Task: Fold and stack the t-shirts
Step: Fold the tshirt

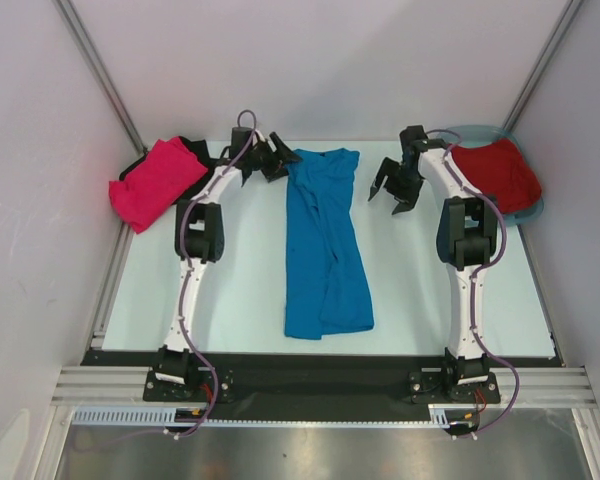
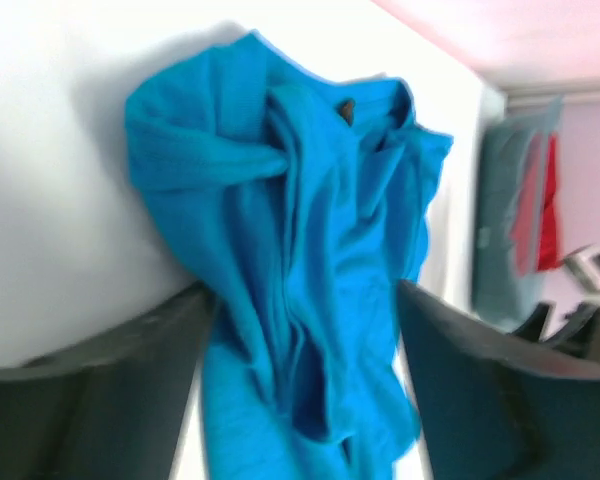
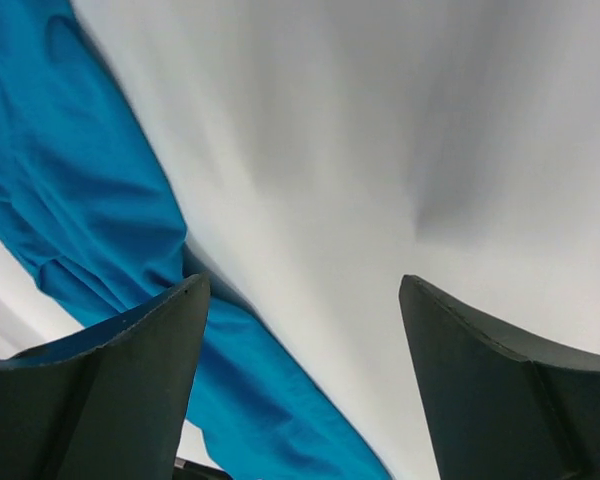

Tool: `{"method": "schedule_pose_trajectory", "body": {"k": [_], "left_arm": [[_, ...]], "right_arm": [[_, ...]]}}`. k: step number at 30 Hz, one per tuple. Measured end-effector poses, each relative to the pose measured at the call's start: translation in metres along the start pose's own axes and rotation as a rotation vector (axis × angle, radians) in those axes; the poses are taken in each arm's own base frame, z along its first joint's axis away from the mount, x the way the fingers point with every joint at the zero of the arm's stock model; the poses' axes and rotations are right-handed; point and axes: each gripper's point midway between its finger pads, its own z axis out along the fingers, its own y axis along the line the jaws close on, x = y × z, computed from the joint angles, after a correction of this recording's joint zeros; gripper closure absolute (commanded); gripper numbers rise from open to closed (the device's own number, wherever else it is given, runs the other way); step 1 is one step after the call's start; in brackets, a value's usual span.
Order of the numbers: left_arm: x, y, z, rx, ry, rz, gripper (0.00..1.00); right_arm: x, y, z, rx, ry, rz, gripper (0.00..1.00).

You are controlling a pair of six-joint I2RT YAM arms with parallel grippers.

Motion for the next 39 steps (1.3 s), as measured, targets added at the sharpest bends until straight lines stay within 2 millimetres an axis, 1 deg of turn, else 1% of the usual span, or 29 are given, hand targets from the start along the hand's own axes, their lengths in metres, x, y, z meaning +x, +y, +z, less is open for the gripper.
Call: {"method": "schedule_pose_trajectory", "body": {"k": [1, 2, 5, 7, 9, 10, 12, 15, 17, 19, 20, 22, 26, 28, 31, 36, 39], "left_arm": [[-0.001, -0.002, -0.001, 0.013, -0.001, 0.001, 0.12], [-0.001, -0.004, -0.003, 0.012, -0.004, 0.007, 0.0], [0.007, -0.005, -0.018, -0.036, 0.009, 0.016, 0.0], [0.019, -0.002, -0.032, -0.1, 0.035, 0.014, 0.0], [0.032, 0.003, -0.051, -0.189, 0.065, 0.022, 0.0], [0.037, 0.003, -0.061, -0.225, 0.076, 0.033, 0.0], [0.058, 0.001, -0.09, -0.304, 0.115, 0.056, 0.0], [0.088, -0.012, -0.13, -0.384, 0.161, 0.099, 0.0], [0.105, -0.022, -0.153, -0.413, 0.184, 0.125, 0.0], [0.127, -0.029, -0.179, -0.451, 0.216, 0.153, 0.0], [0.138, -0.029, -0.189, -0.468, 0.233, 0.169, 0.0], [0.163, -0.025, -0.211, -0.505, 0.275, 0.186, 0.0], [0.21, -0.009, -0.245, -0.544, 0.362, 0.178, 0.0], [0.229, 0.0, -0.258, -0.562, 0.402, 0.16, 0.0], [0.25, 0.005, -0.273, -0.564, 0.445, 0.146, 0.0], [0.274, -0.001, -0.288, -0.492, 0.483, 0.141, 0.0], [0.289, -0.005, -0.293, -0.431, 0.511, 0.119, 0.0]], "right_arm": [[0.001, 0.002, -0.002, -0.007, 0.005, -0.005, 0.17], [0.003, 0.004, -0.002, -0.012, 0.011, -0.013, 0.17], [0.013, 0.005, -0.004, -0.009, 0.047, -0.037, 0.17], [0.022, 0.004, -0.004, -0.002, 0.076, -0.052, 0.17], [0.036, 0.001, -0.004, 0.007, 0.114, -0.067, 0.17], [0.046, -0.004, -0.006, 0.021, 0.142, -0.071, 0.17], [0.067, -0.01, -0.008, 0.044, 0.19, -0.091, 0.17], [0.11, -0.022, -0.017, 0.094, 0.271, -0.126, 0.17], [0.137, -0.027, -0.027, 0.128, 0.312, -0.156, 0.18], [0.157, -0.029, -0.04, 0.149, 0.327, -0.189, 0.18], [0.167, -0.026, -0.047, 0.151, 0.326, -0.213, 0.18], [0.178, -0.02, -0.061, 0.153, 0.297, -0.259, 0.18], [0.204, -0.007, -0.092, 0.139, 0.223, -0.333, 0.18], [0.216, -0.007, -0.1, 0.139, 0.215, -0.335, 0.18], [0.231, -0.021, -0.1, 0.169, 0.238, -0.301, 0.18], [0.254, -0.044, -0.089, 0.222, 0.287, -0.236, 0.19], [0.264, -0.05, -0.087, 0.216, 0.301, -0.212, 0.19]]}}
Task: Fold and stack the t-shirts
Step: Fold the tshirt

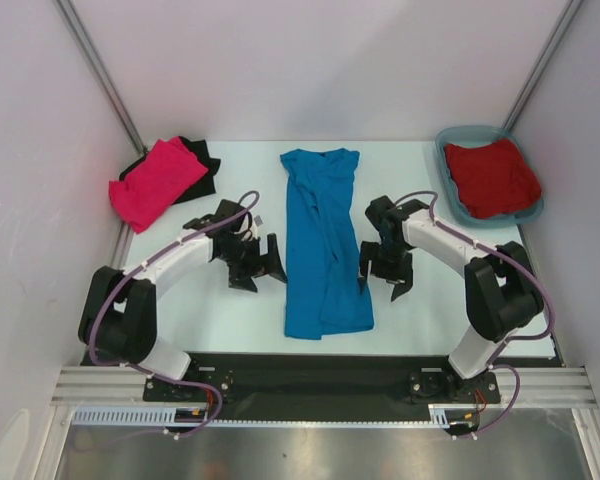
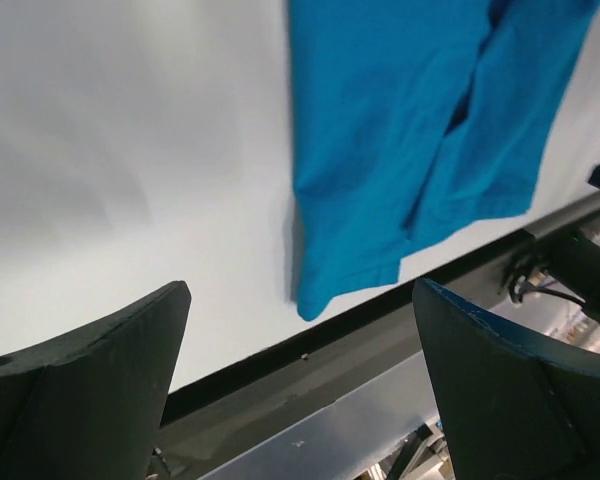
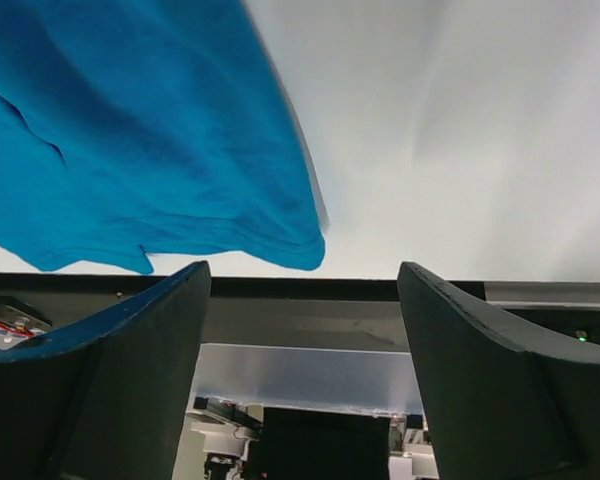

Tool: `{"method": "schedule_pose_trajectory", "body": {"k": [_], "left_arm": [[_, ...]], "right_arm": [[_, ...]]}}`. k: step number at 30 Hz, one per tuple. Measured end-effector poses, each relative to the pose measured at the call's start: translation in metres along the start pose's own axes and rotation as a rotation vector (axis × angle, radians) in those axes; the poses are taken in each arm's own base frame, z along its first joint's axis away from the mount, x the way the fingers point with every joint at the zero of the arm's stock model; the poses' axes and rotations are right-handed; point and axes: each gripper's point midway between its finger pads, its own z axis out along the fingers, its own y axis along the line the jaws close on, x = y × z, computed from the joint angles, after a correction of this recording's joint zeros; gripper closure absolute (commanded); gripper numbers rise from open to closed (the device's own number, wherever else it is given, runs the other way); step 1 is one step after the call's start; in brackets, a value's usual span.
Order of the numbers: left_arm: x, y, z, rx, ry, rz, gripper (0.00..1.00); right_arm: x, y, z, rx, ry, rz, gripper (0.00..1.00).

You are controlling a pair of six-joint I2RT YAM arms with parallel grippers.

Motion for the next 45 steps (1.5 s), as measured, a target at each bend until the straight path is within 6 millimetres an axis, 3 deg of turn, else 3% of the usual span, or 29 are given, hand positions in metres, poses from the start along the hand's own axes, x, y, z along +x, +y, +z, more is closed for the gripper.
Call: {"method": "schedule_pose_trajectory", "body": {"k": [8, 14, 21, 28, 33, 40, 45], "left_arm": [[0.017, -0.02, -0.002, 0.147, 0.008, -0.034, 0.0], [0.045, -0.022, -0.002, 0.2, 0.017, -0.076, 0.0], [0.063, -0.012, 0.015, 0.161, 0.044, -0.09, 0.0], [0.062, -0.016, 0.035, 0.168, 0.052, -0.1, 0.02], [0.076, -0.027, 0.051, 0.179, 0.098, -0.09, 0.08], [0.1, -0.047, 0.063, 0.206, 0.169, -0.055, 0.21], [0.108, -0.048, 0.065, 0.195, 0.193, -0.053, 0.45]], "right_arm": [[0.017, 0.001, 0.021, -0.065, 0.031, 0.008, 0.18], [0.028, 0.0, 0.031, -0.101, 0.029, 0.011, 0.18], [0.029, 0.001, 0.047, -0.134, 0.009, 0.003, 0.21], [0.021, 0.011, 0.051, -0.179, -0.024, -0.014, 0.32], [0.027, 0.015, 0.055, -0.205, -0.003, -0.024, 0.37], [0.038, 0.014, 0.059, -0.193, 0.021, -0.049, 0.69], [0.049, 0.0, 0.054, -0.159, 0.011, -0.048, 0.74]]}}
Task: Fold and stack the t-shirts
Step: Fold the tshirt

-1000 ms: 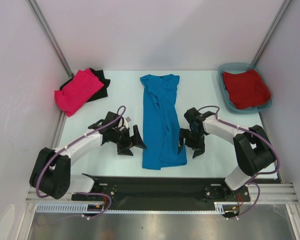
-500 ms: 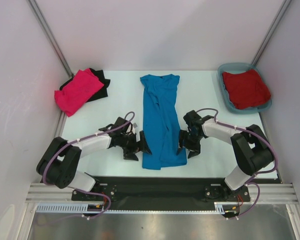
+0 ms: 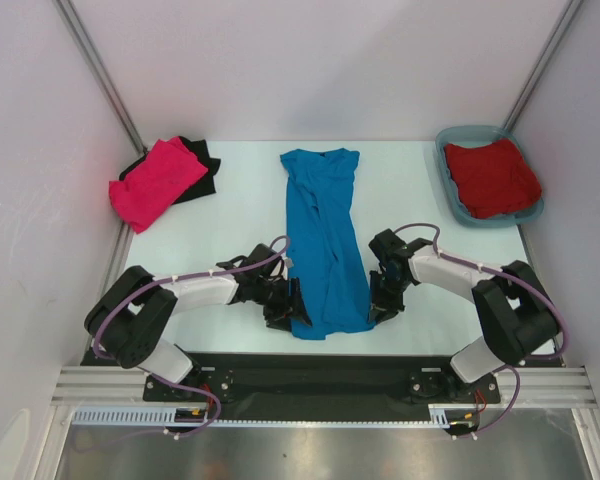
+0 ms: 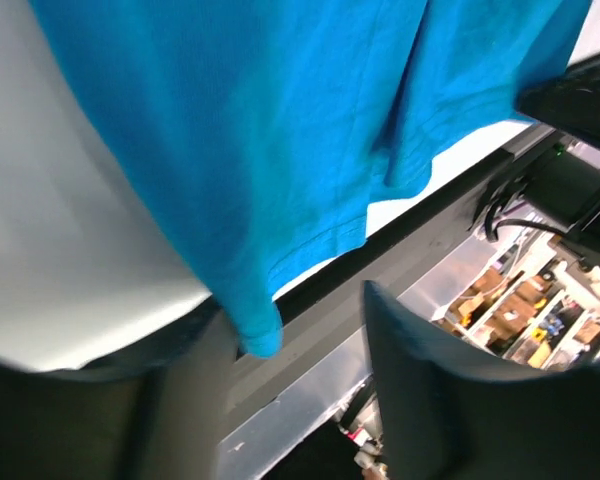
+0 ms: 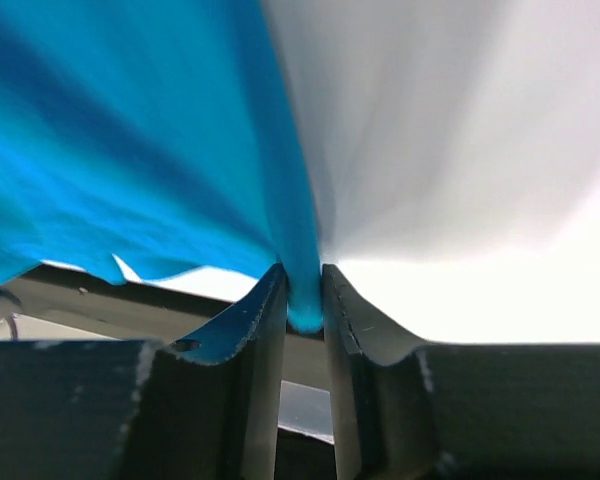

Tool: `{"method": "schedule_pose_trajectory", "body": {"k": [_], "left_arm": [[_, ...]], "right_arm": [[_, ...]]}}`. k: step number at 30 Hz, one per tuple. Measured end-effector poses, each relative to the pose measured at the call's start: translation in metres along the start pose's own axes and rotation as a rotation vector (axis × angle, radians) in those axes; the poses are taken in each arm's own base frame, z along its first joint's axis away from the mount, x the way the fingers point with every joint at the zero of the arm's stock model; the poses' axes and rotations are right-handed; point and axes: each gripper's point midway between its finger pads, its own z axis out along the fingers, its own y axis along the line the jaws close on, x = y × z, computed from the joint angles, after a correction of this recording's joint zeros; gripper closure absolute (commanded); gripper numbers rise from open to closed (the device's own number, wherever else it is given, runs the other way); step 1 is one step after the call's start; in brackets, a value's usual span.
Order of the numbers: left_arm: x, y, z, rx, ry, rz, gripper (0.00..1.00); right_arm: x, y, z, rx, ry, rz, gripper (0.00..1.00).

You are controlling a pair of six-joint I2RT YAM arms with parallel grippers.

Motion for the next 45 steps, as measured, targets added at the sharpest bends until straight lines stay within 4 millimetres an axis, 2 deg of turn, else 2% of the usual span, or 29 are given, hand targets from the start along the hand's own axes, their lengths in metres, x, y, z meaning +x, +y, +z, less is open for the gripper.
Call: {"method": "schedule_pose_trajectory", "body": {"k": [2, 5, 10, 11, 14, 17, 18, 24, 31, 39, 45], "left_arm": [[0.0, 0.0, 0.0, -0.001, 0.001, 0.0, 0.56], [0.002, 0.002, 0.0, -0.007, 0.005, -0.001, 0.65], [0.008, 0.011, 0.0, -0.037, 0.022, -0.017, 0.67], [0.008, 0.012, 0.0, -0.042, 0.024, -0.018, 0.66], [0.01, 0.013, 0.0, -0.048, 0.028, -0.015, 0.67], [0.01, 0.015, 0.0, -0.052, 0.027, -0.01, 0.65], [0.01, 0.015, 0.0, -0.056, 0.027, -0.011, 0.65], [0.012, 0.018, -0.001, -0.067, 0.036, -0.009, 0.64], [0.012, 0.018, -0.001, -0.073, 0.041, 0.001, 0.64], [0.012, 0.019, -0.002, -0.078, 0.046, 0.005, 0.64], [0.013, 0.02, -0.001, -0.081, 0.05, 0.011, 0.64]], "right_arm": [[0.006, -0.005, -0.006, 0.013, -0.006, 0.001, 0.75], [0.013, -0.016, -0.013, 0.045, -0.018, 0.003, 0.76], [0.028, -0.038, -0.019, 0.126, -0.006, 0.016, 0.89], [0.029, -0.041, -0.019, 0.14, -0.003, 0.018, 0.89], [0.029, -0.045, -0.02, 0.159, -0.006, 0.019, 0.82], [0.025, -0.041, -0.026, 0.157, -0.024, 0.014, 0.66], [0.021, -0.038, -0.029, 0.152, -0.038, 0.011, 0.58], [-0.008, -0.013, -0.046, 0.096, -0.134, -0.025, 0.55], [-0.014, -0.012, -0.027, 0.117, -0.098, -0.025, 0.56], [-0.015, -0.006, -0.019, 0.113, -0.097, -0.052, 0.57], [-0.015, -0.006, -0.005, 0.126, -0.066, -0.053, 0.59]]}}
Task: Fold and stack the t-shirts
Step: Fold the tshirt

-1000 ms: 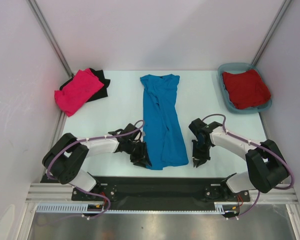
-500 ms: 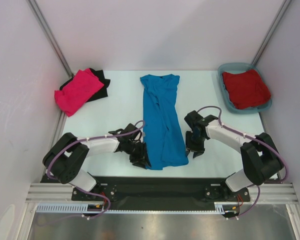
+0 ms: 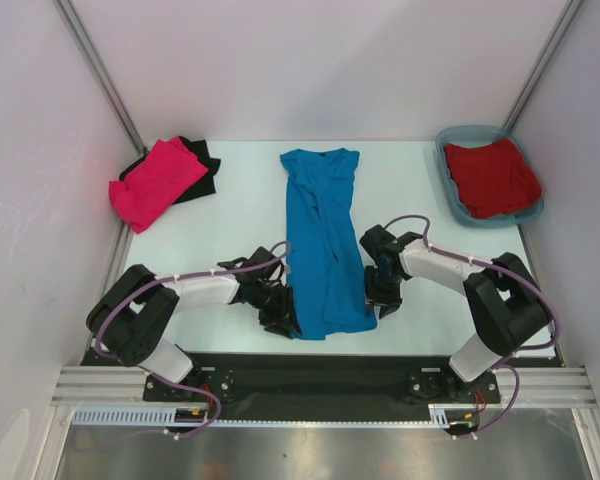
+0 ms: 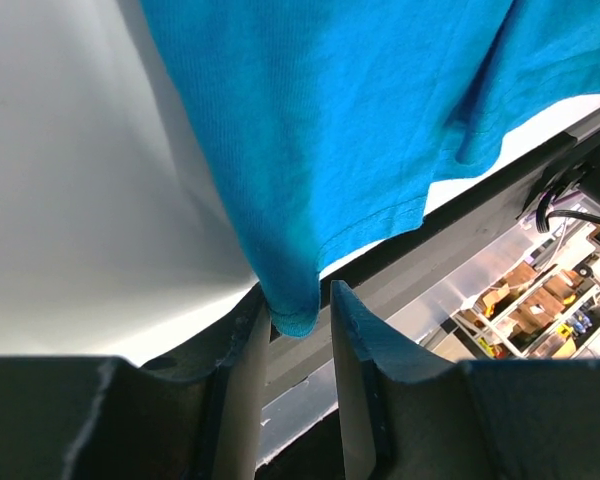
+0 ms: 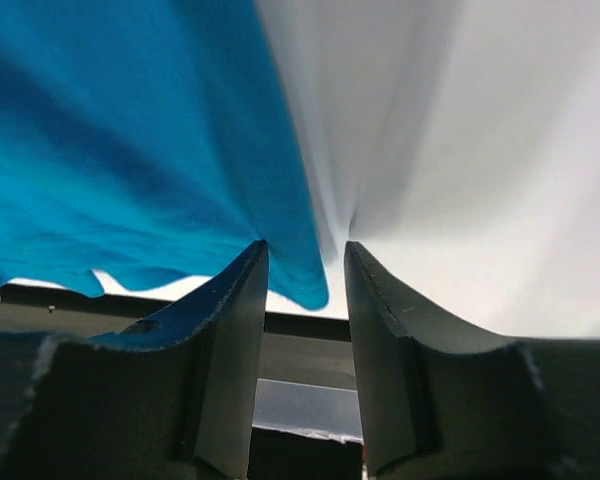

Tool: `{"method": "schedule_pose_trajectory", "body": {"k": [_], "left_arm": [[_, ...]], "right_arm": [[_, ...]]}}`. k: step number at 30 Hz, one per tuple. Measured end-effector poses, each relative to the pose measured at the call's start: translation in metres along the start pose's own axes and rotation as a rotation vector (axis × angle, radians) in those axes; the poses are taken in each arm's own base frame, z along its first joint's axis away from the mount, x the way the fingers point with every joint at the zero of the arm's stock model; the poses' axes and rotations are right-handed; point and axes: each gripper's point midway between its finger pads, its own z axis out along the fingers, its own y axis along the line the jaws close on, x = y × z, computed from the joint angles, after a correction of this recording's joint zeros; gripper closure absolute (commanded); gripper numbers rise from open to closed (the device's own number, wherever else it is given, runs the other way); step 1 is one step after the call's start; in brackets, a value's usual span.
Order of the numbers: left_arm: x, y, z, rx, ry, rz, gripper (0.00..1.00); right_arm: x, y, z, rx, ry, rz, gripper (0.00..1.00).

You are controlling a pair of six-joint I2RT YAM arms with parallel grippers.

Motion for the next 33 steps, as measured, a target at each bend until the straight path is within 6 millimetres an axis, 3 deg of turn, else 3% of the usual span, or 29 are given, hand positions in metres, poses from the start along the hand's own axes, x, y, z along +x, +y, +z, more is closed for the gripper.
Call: {"method": "schedule_pose_trajectory", "body": {"k": [3, 9, 14, 18, 26, 29, 33], "left_arm": [[0.0, 0.002, 0.001, -0.005, 0.005, 0.001, 0.65], [0.001, 0.003, 0.006, -0.01, 0.032, -0.004, 0.78], [-0.002, 0.003, 0.009, -0.012, 0.045, 0.014, 0.96], [-0.002, 0.003, 0.009, -0.013, 0.047, 0.032, 0.99], [-0.001, 0.004, 0.008, -0.015, 0.049, 0.034, 0.99], [-0.002, 0.003, 0.008, -0.017, 0.048, 0.039, 1.0], [-0.003, 0.002, 0.007, -0.023, 0.047, 0.038, 1.0]], "right_arm": [[0.0, 0.002, 0.007, -0.006, 0.013, 0.001, 0.65], [0.005, 0.008, 0.013, -0.048, 0.041, 0.006, 1.0], [0.006, 0.007, 0.013, -0.053, 0.042, 0.011, 1.0], [0.011, -0.001, 0.01, -0.035, 0.025, 0.011, 1.0], [0.041, -0.029, 0.001, 0.035, 0.056, 0.033, 1.0], [0.046, -0.033, 0.002, 0.049, 0.07, 0.04, 0.6], [0.05, -0.044, -0.002, 0.105, 0.082, 0.036, 0.43]]}}
